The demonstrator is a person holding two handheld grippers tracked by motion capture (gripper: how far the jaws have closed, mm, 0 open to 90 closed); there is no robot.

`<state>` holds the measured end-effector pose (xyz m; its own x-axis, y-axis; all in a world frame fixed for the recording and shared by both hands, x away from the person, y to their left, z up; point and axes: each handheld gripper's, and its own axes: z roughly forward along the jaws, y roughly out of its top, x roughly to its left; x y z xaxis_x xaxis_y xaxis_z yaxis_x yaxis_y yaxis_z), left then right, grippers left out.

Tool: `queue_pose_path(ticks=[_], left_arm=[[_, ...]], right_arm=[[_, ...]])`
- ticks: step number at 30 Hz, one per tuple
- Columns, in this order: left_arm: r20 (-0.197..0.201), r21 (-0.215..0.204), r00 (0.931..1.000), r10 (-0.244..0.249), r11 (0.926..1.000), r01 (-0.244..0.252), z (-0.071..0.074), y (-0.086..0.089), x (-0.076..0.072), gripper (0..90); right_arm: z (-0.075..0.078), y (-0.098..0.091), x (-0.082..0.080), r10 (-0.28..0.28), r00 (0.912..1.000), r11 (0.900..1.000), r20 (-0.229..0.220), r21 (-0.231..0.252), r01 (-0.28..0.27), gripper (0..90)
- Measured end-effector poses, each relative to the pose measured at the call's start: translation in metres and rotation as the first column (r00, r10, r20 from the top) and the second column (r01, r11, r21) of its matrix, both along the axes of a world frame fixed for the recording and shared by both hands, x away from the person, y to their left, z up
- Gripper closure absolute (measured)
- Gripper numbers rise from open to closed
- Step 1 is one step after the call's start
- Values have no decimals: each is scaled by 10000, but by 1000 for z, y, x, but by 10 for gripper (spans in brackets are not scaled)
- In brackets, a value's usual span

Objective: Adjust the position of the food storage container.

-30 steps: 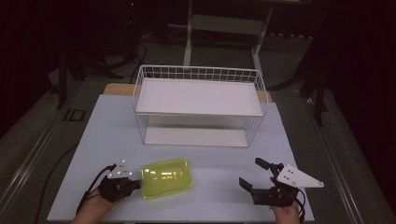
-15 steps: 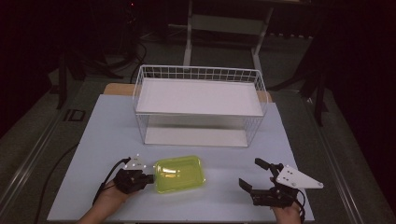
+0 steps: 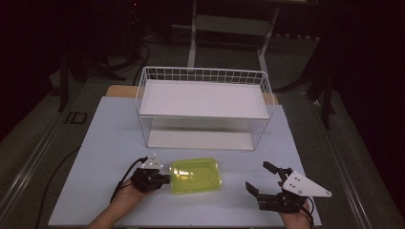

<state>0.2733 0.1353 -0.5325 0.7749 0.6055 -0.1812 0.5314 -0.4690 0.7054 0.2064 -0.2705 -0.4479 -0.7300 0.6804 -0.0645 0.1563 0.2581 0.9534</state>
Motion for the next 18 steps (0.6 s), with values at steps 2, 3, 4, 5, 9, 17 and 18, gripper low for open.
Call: queue_pose_path(ticks=[2,3,4,5,9,17,18], left_arm=[[8,-26,10000,-8,10000,8,0,-2,2,900],[-1,-35,10000,-28,10000,28,1,-4,4,900],[6,-43,10000,-26,10000,26,1,-5,5,900],[2,-62,10000,-10,10000,10,1,-6,6,900],[-7,-72,10000,-32,10000,32,1,-9,12,900],[-124,-347,9998,-140,9993,136,-4,-15,20,900],[-208,-370,9996,-177,9992,169,-5,-15,21,900]], right_arm=[[0,0,0,50,10000,9999,-9,-88,-50,127],[0,0,0,92,10000,9999,5,-105,-92,126],[0,0,0,104,9999,9998,32,-148,-103,126],[0,0,0,89,10000,9999,38,-131,-88,138],[-1,0,1,273,9995,9995,-157,-121,-275,157],[-2,2,2,230,9988,9992,-440,-309,-243,160],[-2,1,2,319,9985,9994,-451,-144,-326,160]])
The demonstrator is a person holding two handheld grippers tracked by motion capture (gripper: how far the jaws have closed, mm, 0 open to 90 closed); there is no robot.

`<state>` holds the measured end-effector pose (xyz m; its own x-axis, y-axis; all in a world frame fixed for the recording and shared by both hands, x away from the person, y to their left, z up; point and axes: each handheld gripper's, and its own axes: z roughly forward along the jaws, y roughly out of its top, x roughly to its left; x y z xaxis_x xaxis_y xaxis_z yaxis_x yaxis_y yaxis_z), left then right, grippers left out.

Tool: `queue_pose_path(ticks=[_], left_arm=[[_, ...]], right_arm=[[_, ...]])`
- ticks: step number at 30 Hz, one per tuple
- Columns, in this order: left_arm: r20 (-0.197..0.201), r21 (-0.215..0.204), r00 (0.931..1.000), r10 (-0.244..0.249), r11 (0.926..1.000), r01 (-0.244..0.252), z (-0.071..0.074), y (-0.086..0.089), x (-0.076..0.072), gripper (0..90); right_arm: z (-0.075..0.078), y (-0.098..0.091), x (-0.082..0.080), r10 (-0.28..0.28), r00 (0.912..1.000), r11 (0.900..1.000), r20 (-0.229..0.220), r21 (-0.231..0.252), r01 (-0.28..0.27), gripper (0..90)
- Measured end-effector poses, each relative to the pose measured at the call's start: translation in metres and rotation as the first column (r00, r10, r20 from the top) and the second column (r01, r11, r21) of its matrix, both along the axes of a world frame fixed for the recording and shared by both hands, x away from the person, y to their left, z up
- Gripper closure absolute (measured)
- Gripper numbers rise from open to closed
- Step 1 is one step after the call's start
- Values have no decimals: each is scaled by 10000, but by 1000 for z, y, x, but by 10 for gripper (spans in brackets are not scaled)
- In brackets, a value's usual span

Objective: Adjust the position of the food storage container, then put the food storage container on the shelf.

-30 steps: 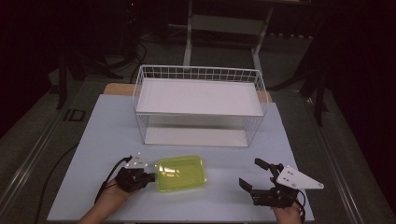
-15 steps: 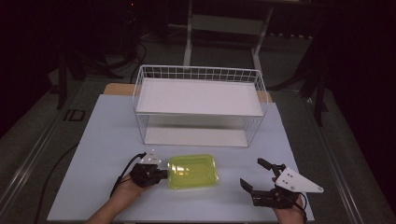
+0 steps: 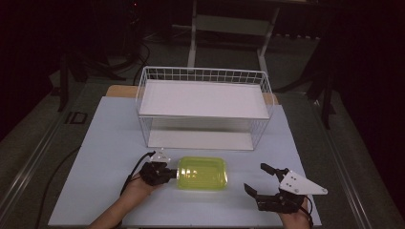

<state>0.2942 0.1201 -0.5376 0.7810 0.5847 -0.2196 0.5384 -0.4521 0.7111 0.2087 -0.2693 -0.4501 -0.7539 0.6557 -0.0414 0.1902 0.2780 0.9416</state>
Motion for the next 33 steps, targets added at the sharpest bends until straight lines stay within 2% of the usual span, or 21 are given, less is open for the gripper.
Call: queue_pose_path(ticks=[5,6,9,12,15,16,18,19,20,21,22,23,25,26,27,28,29,30,31,33], left_arm=[[-81,-201,9999,-92,9998,91,-1,0,0,900],[-90,-252,9999,-147,9996,145,-1,0,-1,900],[-42,-245,9999,-134,9996,133,-1,-2,-1,900],[-61,-161,9998,-167,9997,166,-1,-2,-3,900],[-17,-129,10000,2,9999,-2,2,4,-6,872],[7,-224,10000,50,9997,-50,4,7,-8,830],[278,-438,9994,198,9989,-186,10,15,-14,676],[355,-642,9991,243,9977,-220,12,19,-18,592],[488,-1058,9977,472,9935,-419,18,30,-25,526],[488,-1058,9977,472,9935,-419,18,30,-25,437],[517,-1160,9974,500,9923,-438,20,32,-27,437],[689,-1266,9949,736,9899,-645,24,40,-32,365],[887,-1259,9920,895,9890,-780,31,49,-38,245],[895,-1226,9902,1073,9878,-960,34,52,-40,215],[787,-1231,9895,1216,9861,-1114,37,55,-42,138],[787,-1231,9895,1216,9861,-1114,37,55,-42,102],[782,-1456,9875,1370,9815,-1246,43,61,-46,102],[765,-1611,9860,1481,9777,-1344,46,62,-48,98],[765,-1611,9860,1481,9777,-1344,46,62,-48,85],[663,-1848,9863,1511,9732,-1367,52,61,-52,57]], right_arm=[[1,-3,0,-245,9997,9997,4,61,245,149],[1,-3,0,-454,9989,9990,85,-51,455,143],[0,-3,1,-555,9981,9984,-273,110,559,119],[-1,-2,1,-691,9973,9976,-264,34,692,119],[-1,-2,1,-720,9969,9974,-305,45,722,119],[-1,-3,1,-627,9972,9980,-407,31,628,119],[-2,-2,2,-443,9961,9990,-758,-65,440,120],[-2,-2,3,-359,9950,9993,-937,-85,352,120],[-3,-1,3,-521,9937,9986,-995,-168,506,120],[-3,-1,3,-521,9937,9986,-995,-168,506,120],[-5,0,4,-783,9928,9968,-907,-241,764,120],[-7,2,4,-928,9931,9953,-717,-345,905,126],[-8,3,4,-1022,9932,9932,-552,-617,988,143],[-9,4,4,-985,9940,9932,-470,-677,952,143],[-9,6,3,-961,9947,9929,-374,-746,931,143],[-9,6,3,-961,9947,9929,-374,-746,931,143],[-9,7,3,-877,9959,9929,-243,-824,854,143],[-7,12,1,-563,9983,9943,-160,-913,546,146],[-7,12,1,-563,9983,9943,-160,-913,546,146],[-4,17,1,-161,9998,9958,-77,-904,154,151]])
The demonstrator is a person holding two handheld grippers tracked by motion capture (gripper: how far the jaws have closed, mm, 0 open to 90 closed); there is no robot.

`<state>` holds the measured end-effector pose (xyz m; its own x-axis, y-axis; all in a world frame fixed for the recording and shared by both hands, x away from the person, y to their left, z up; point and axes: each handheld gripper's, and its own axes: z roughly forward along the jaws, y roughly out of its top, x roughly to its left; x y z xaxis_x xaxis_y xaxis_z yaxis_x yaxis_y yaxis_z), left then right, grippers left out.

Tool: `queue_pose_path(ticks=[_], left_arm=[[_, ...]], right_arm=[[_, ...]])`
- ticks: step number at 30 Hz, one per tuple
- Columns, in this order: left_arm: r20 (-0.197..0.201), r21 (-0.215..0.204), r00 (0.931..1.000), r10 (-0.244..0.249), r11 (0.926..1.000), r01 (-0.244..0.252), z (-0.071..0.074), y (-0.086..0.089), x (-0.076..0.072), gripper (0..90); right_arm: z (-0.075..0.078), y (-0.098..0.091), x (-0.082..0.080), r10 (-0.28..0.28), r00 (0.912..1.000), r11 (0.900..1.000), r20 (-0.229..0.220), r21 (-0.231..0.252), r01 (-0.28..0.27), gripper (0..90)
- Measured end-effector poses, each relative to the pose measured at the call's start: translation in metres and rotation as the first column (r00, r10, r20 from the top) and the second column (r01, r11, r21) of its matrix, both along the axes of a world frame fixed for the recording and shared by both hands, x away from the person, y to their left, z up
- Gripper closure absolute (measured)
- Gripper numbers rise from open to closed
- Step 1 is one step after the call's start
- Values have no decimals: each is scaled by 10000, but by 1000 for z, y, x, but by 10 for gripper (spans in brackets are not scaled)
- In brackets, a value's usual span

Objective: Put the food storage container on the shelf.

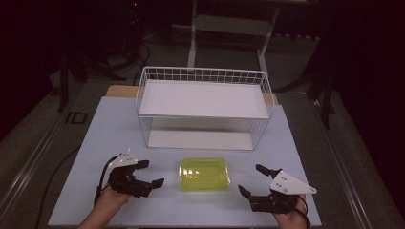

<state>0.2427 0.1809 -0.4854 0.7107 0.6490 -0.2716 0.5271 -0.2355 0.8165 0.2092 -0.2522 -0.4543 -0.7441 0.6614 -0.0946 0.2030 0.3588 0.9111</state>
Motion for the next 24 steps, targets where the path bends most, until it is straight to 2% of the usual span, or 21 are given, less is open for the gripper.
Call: queue_pose_path(ticks=[2,3,6,10,11,12,16,17,18,19,20,21,22,24], left_arm=[[-47,-54,10000,-30,10000,30,2,-2,-1,37],[-47,-54,10000,-30,10000,30,2,-2,-1,28],[-146,-199,9996,-253,9995,250,10,-14,-1,28],[-467,-583,9985,-281,9980,254,17,-24,5,28],[-467,-583,9985,-281,9980,254,17,-24,5,28],[-550,-754,9981,-269,9969,227,18,-27,9,28],[-1049,-599,9943,199,9979,-263,19,-38,17,29],[-1049,-599,9943,199,9979,-263,19,-38,17,29],[-1303,-412,9908,376,9982,-433,16,-43,21,30],[-1303,-412,9908,376,9982,-433,16,-43,21,33],[-1384,-383,9893,454,9980,-511,14,-44,23,33],[-1384,-383,9893,454,9980,-511,14,-44,23,39],[-1940,-485,9782,737,9952,-846,9,-49,29,40],[-2225,-516,9710,869,9936,-1008,5,-52,31,64]], right_arm=[[1,1,0,87,9999,10000,70,-18,-87,152],[3,3,1,108,9999,9999,-35,-56,-108,152],[7,7,7,93,9979,9999,-633,63,-90,140],[10,10,15,-79,9936,9997,-1127,218,104,123],[11,11,18,-53,9907,9994,-1360,324,98,116],[12,12,22,-201,9871,9989,-1589,391,266,115],[10,19,34,-581,9735,9965,-2212,459,699,115],[10,19,34,-581,9735,9965,-2212,459,699,115],[5,23,44,-794,9529,9915,-2929,755,1058,116],[5,23,44,-794,9529,9915,-2929,755,1058,116],[3,24,47,-793,9463,9912,-3134,765,1084,116],[3,24,47,-793,9463,9912,-3134,765,1084,116],[-6,28,61,-850,9110,9852,-4035,1027,1373,129],[-12,30,70,-832,8806,9816,-4665,1139,1531,134]])
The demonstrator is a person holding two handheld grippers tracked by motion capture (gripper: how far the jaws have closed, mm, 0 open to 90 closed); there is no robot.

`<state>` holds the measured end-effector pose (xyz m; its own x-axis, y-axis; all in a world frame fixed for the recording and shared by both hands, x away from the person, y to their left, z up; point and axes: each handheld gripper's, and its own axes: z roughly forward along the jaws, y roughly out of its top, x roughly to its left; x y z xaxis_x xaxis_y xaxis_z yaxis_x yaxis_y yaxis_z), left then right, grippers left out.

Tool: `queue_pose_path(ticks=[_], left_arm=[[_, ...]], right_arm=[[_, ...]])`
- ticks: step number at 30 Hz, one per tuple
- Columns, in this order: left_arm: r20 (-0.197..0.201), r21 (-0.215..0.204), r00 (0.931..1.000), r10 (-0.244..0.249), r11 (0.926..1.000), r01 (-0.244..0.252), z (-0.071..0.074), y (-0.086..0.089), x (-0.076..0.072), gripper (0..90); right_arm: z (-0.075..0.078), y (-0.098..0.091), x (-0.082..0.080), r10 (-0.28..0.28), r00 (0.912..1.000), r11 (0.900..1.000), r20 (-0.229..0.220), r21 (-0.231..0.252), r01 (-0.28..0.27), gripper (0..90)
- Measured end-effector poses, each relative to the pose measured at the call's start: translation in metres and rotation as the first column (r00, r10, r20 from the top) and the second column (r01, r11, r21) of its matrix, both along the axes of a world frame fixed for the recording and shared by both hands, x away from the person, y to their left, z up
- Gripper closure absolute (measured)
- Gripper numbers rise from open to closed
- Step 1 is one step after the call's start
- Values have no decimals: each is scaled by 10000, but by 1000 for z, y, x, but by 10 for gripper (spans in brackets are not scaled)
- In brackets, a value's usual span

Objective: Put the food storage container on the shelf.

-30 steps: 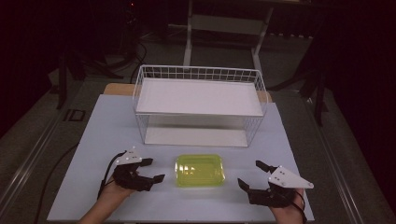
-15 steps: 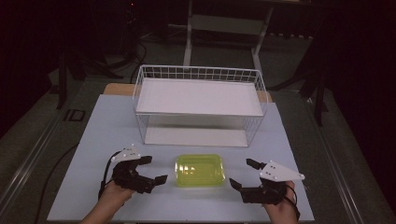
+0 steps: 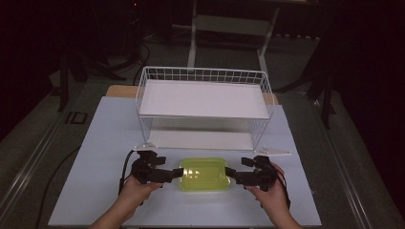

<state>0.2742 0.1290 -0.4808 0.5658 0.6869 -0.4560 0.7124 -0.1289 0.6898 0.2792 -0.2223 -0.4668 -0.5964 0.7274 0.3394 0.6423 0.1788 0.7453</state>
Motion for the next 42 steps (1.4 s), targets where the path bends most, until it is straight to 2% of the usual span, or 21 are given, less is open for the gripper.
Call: queue_pose_path(ticks=[1,2,3,5,7,10,12,13,15,16,18,21,23,25,28,29,30,32,34,38,42], left_arm=[[0,0,10000,0,10000,0,0,0,0,64],[-232,78,9997,30,10000,-28,-3,-3,2,64],[-293,169,9994,195,9997,-191,-5,-5,2,115],[-642,-62,9976,257,9996,-261,-8,-7,5,155],[-1088,-70,9932,418,9991,-428,-12,-10,7,187],[-1659,89,9841,634,9980,-628,-18,-14,10,231],[-2271,333,9712,723,9972,-664,-24,-17,12,251],[-2394,318,9676,799,9967,-744,-26,-18,12,252],[-2240,366,9681,1127,9936,-1072,-29,-17,11,353],[-2292,295,9664,1166,9932,-1129,-30,-17,11,369],[-2560,240,9594,1181,9930,-1158,-32,-16,12,436],[-2739,279,9552,1118,9937,-1083,-35,-18,11,525],[-2739,87,9565,1004,9948,-1019,-36,-18,10,605],[-2703,-38,9592,823,9962,-866,-36,-19,10,676],[-2554,151,9629,873,9962,-863,-35,-22,8,702],[-2621,32,9603,960,9951,-986,-35,-22,7,709],[-2626,39,9598,995,9948,-1021,-35,-23,6,718],[-2422,204,9646,1044,9945,-1025,-33,-24,3,720],[-2402,205,9644,1107,9938,-1089,-33,-24,1,725],[-2323,173,9653,1191,9928,-1183,-32,-25,-2,735],[-2387,173,9633,1225,9924,-1219,-31,-25,-3,739]], right_arm=[[0,0,0,0,10000,10000,0,0,0,134],[-3,1,4,-61,9995,9999,-305,118,65,134],[-9,2,10,-224,9961,9997,-853,117,234,135],[-16,4,15,-314,9900,9993,-1378,157,339,145],[-21,5,18,-469,9825,9987,-1804,107,496,197],[-27,7,22,-623,9629,9975,-2627,165,690,268],[-30,8,22,-733,9538,9969,-2913,52,782,339],[-31,9,23,-745,9481,9968,-3090,33,794,351],[-34,9,23,-758,9401,9967,-3323,26,813,419],[-36,10,24,-700,9342,9971,-3499,45,764,441],[-39,10,25,-572,9251,9975,-3753,165,684,505],[-44,9,25,-554,9144,9972,-4009,245,712,547],[-45,8,25,-543,9151,9967,-3995,341,740,642],[-46,6,25,-389,9080,9955,-4172,625,713,707],[-46,6,24,-371,9052,9950,-4234,681,726,725],[-45,5,24,-371,9053,9951,-4232,673,722,734],[-45,5,22,-421,9065,9952,-4201,628,753,744],[-43,5,20,-463,9123,9957,-4068,548,750,750],[-43,6,17,-539,9191,9956,-3902,495,794,753],[-41,6,13,-634,9260,9955,-3721,413,848,759],[-41,7,11,-710,9285,9952,-3645,371,906,761]])
